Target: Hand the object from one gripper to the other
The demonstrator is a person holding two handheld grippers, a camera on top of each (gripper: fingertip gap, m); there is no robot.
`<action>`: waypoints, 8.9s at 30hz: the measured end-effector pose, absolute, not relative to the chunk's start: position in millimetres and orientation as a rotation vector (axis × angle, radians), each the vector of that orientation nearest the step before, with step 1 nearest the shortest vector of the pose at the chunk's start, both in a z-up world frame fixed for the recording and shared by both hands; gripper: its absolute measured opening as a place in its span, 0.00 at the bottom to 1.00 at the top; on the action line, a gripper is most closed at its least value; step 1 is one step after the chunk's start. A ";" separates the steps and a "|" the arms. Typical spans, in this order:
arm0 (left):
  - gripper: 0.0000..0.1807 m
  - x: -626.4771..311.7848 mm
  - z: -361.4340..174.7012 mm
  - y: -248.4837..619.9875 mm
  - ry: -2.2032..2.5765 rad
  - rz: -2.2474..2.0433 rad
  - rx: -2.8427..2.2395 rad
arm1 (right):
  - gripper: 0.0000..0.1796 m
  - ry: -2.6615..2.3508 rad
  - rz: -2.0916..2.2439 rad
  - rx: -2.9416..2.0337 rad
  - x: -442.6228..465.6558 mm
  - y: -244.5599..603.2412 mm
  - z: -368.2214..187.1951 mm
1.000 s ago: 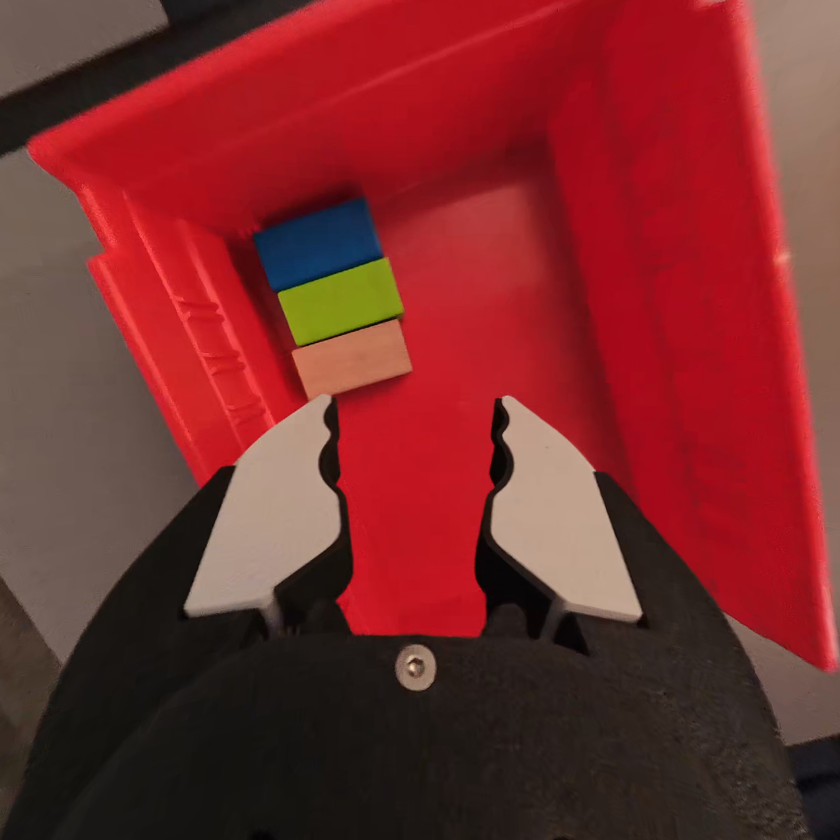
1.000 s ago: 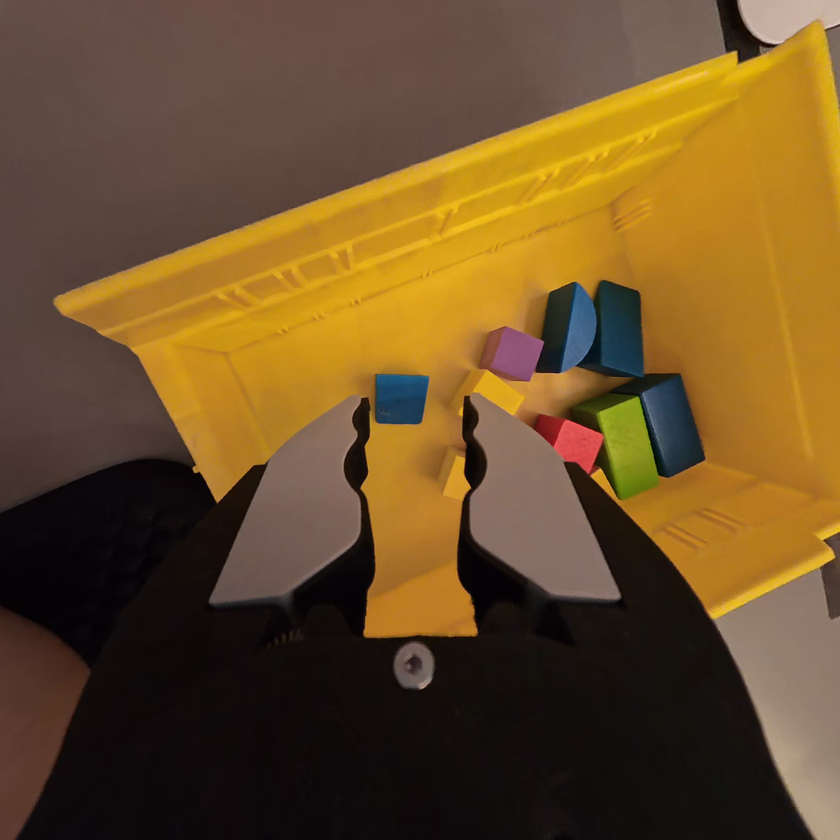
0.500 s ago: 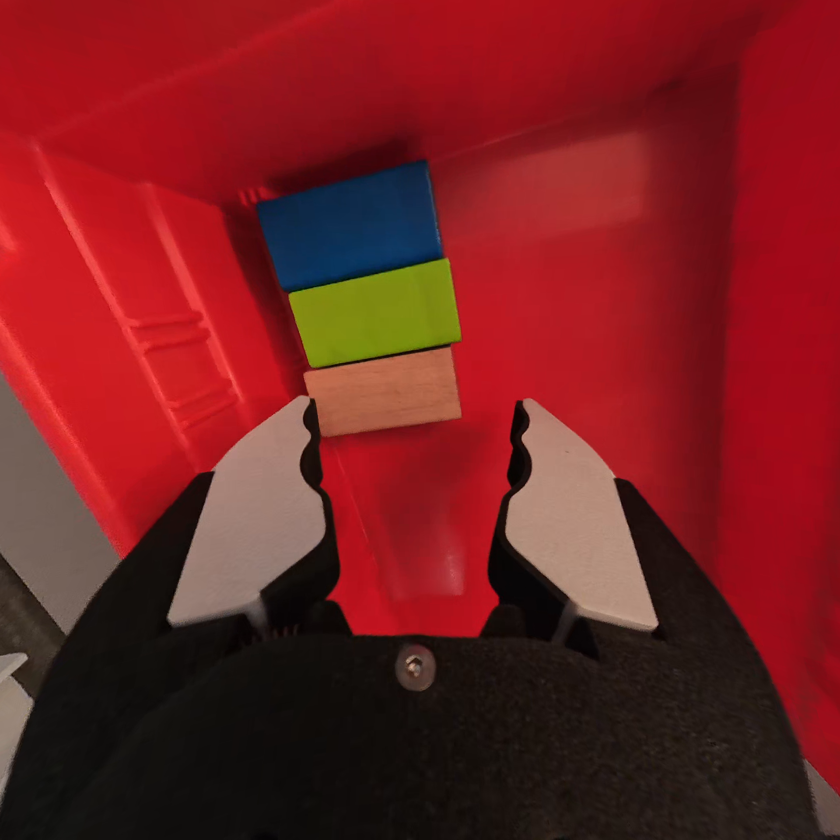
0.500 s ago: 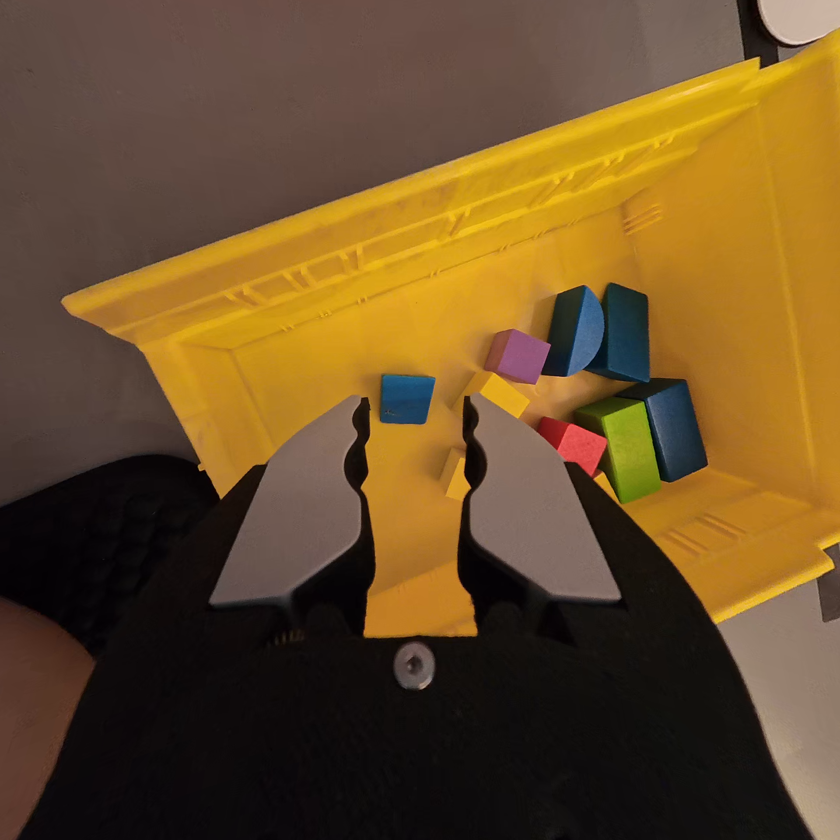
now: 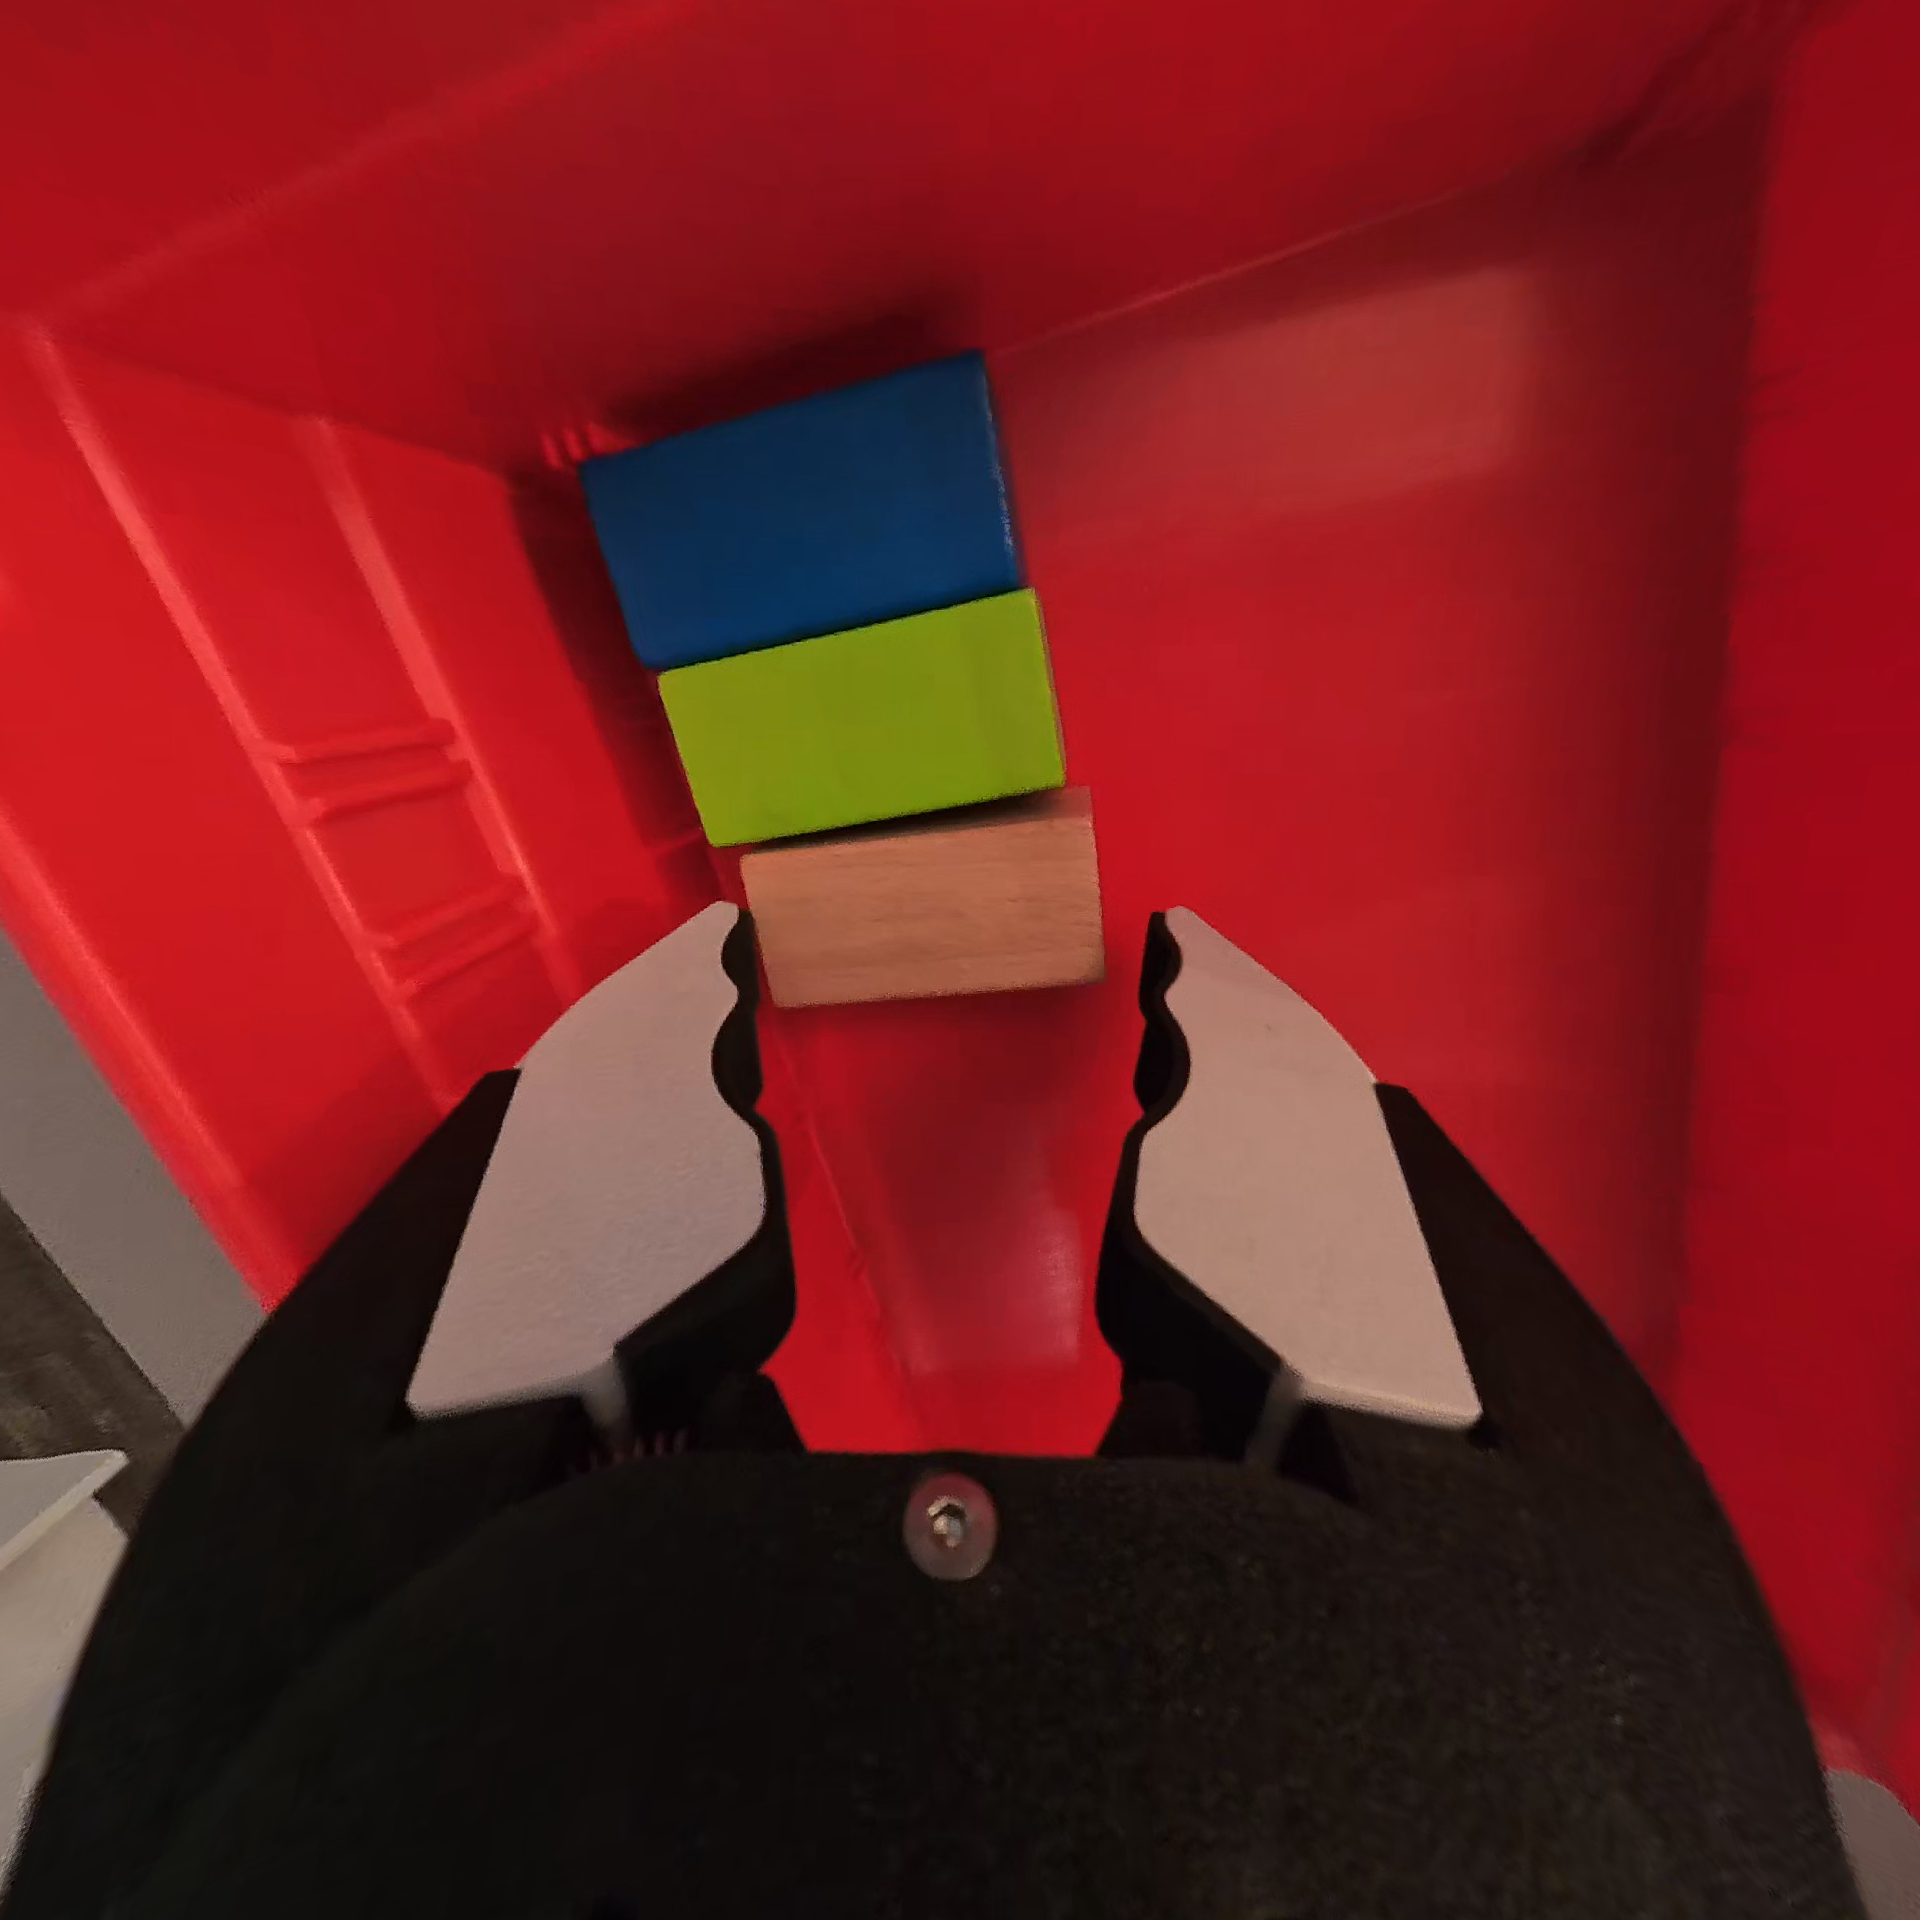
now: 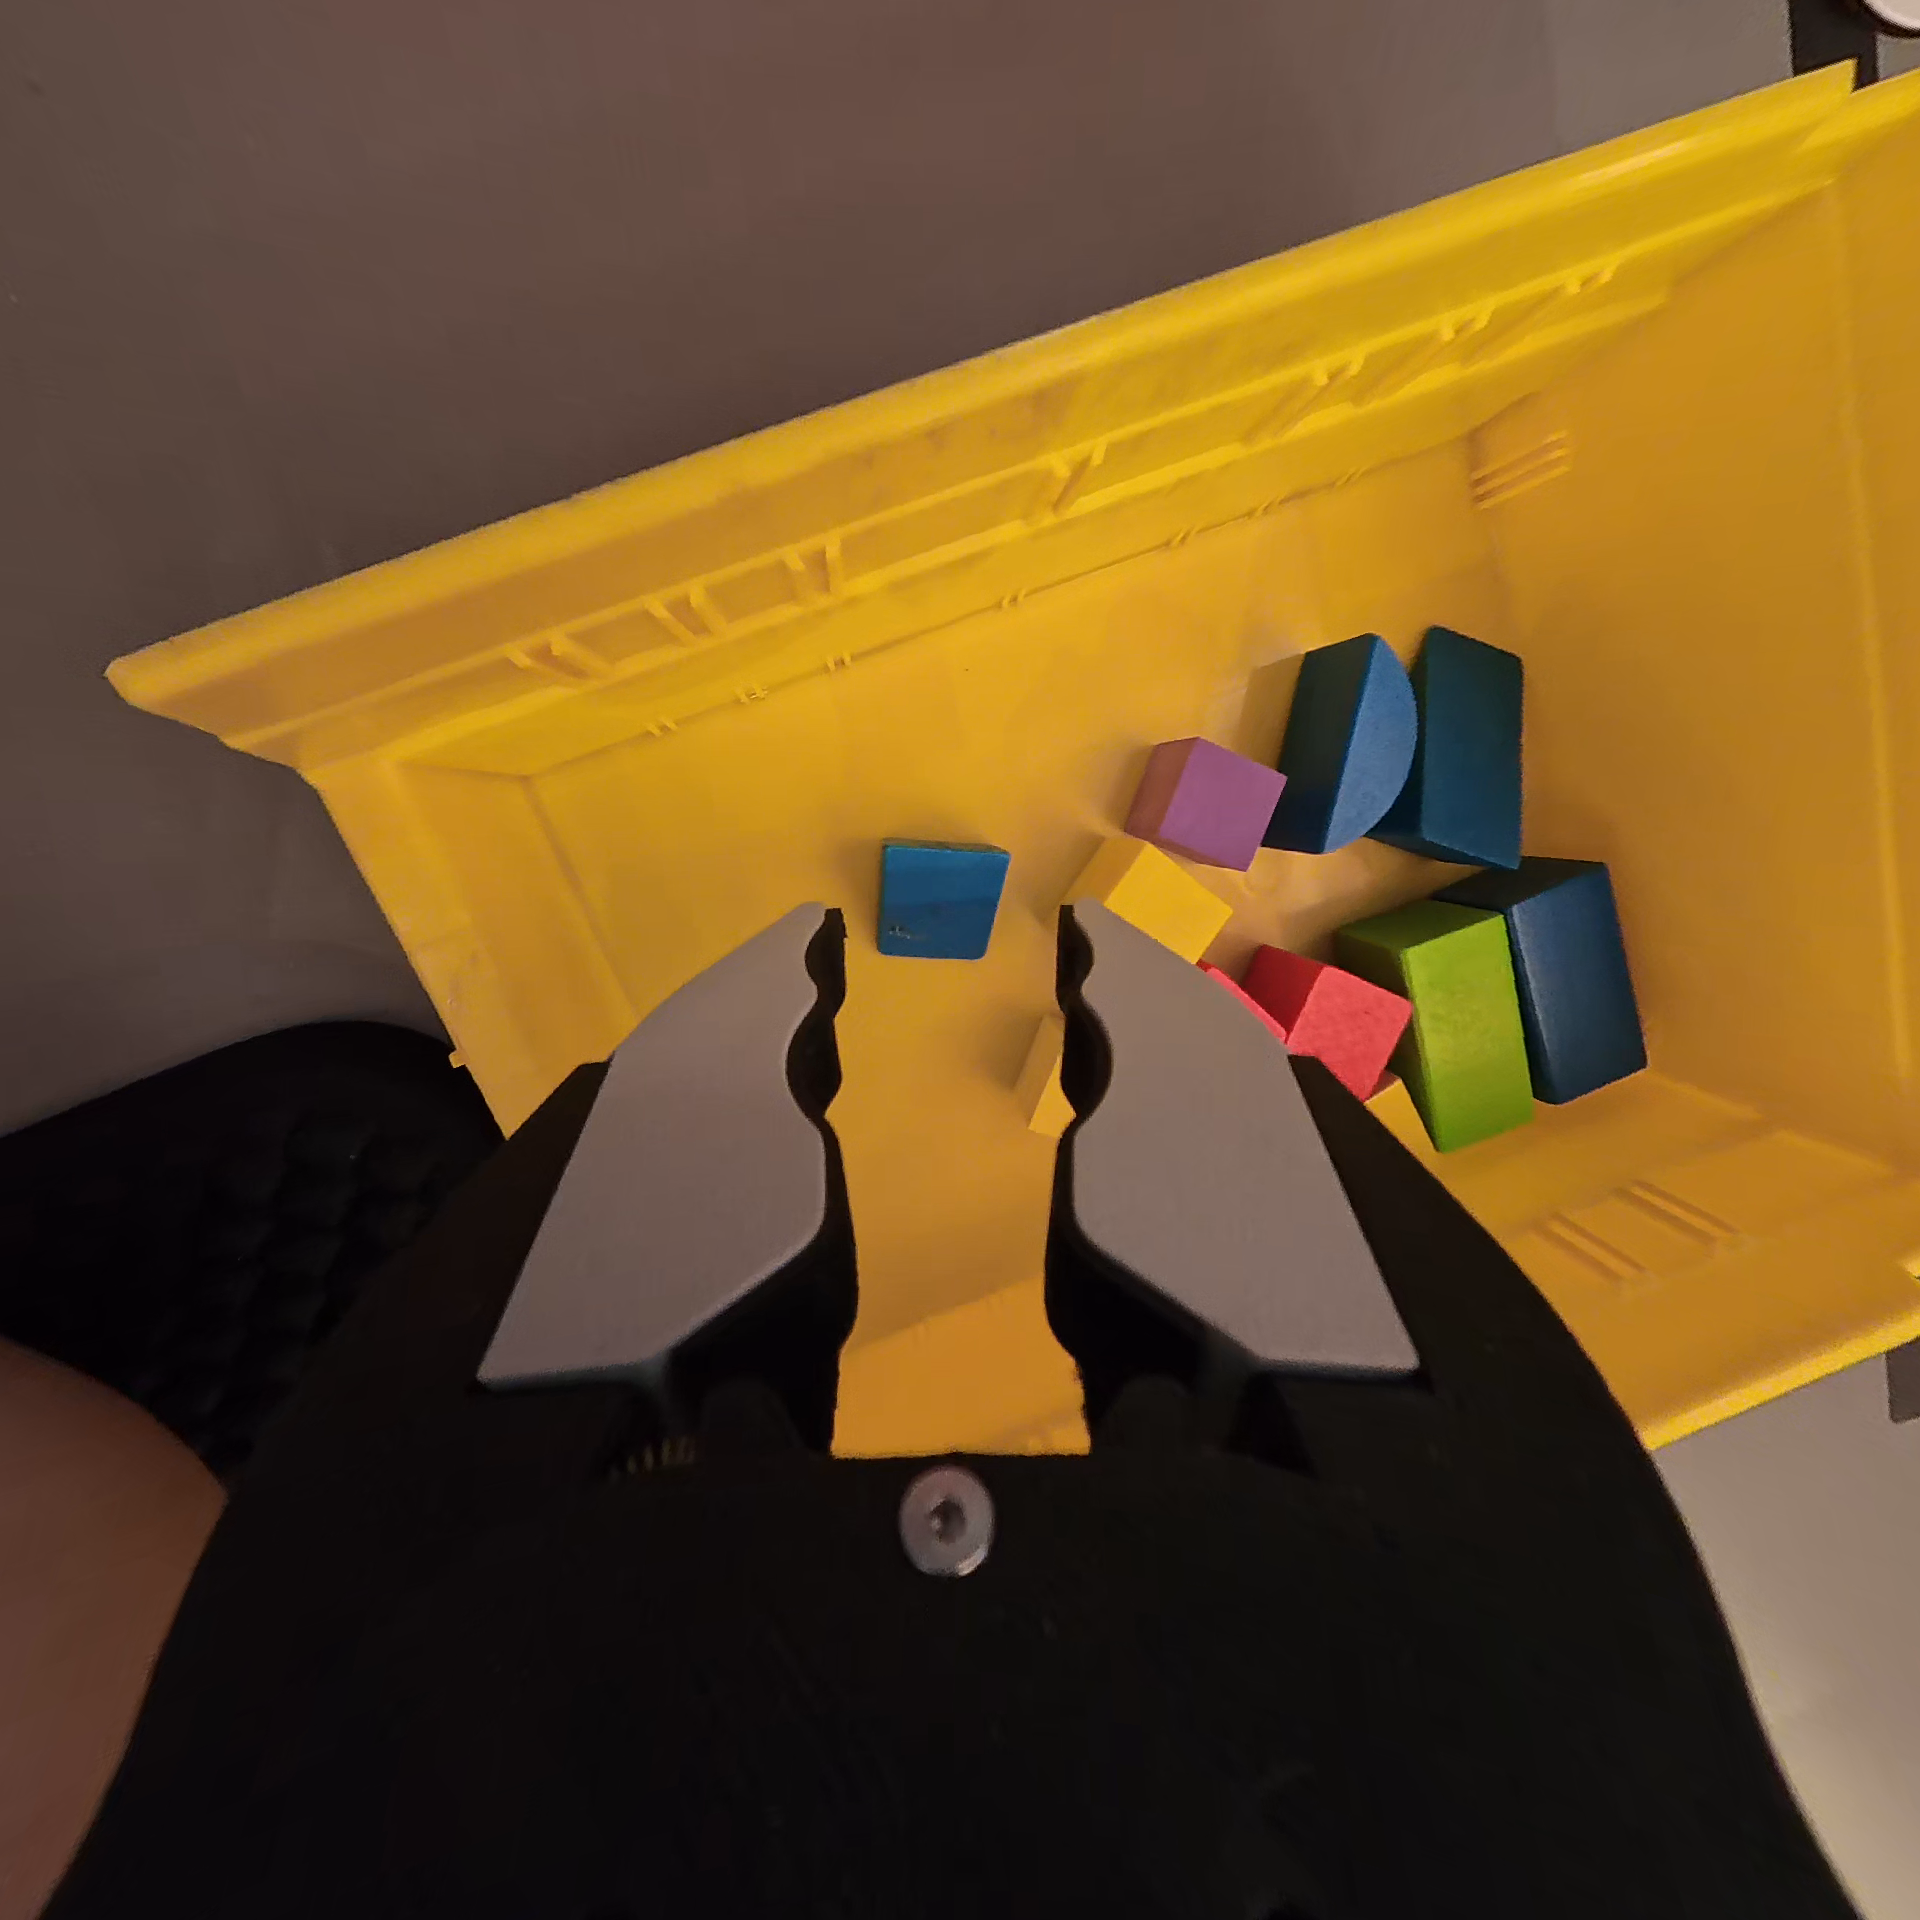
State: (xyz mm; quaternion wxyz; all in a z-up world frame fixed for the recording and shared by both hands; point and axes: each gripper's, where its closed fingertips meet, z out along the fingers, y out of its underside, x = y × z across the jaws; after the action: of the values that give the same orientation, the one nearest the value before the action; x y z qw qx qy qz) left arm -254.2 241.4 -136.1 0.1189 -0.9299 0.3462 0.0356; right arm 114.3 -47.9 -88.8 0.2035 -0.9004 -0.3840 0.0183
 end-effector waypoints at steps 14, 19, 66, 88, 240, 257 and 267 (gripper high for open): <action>0.39 -254.6 -147.0 240.4 1.000 0.048 -2.779 | 0.23 -1.079 0.032 -2.520 114.4 -47.9 -89.4; 0.39 -253.8 -133.4 230.2 1.035 -0.002 -2.780 | 0.23 -1.058 -0.018 -2.491 115.8 -41.5 -82.8; 0.30 -148.8 60.8 -26.3 2.137 -1.811 -1.393 | 0.19 -1.370 -0.043 -1.918 9.7 -46.5 6.4; 0.26 -159.2 61.6 -22.9 2.153 -1.757 -1.394 | 0.19 -0.980 -0.315 -3.036 188.4 -87.5 -148.0; 0.24 -152.4 101.0 14.3 1.824 -1.654 -1.313 | 0.19 -0.944 0.082 -3.011 142.9 -104.1 -133.6; 0.23 -177.2 127.1 -16.2 1.877 -1.792 -1.151 | 0.19 -0.956 -0.181 -3.169 156.8 -100.0 -150.9; 0.25 -179.5 125.6 -5.9 1.841 -1.721 -1.189 | 0.20 -0.846 -0.146 -3.134 155.5 -97.7 -143.7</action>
State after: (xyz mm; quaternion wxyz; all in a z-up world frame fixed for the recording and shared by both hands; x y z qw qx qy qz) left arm -179.5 -5.9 125.6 0.1768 -0.4201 0.6503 -0.6078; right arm 155.5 -97.7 -143.7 -0.0537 -0.9631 -0.2599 -0.0448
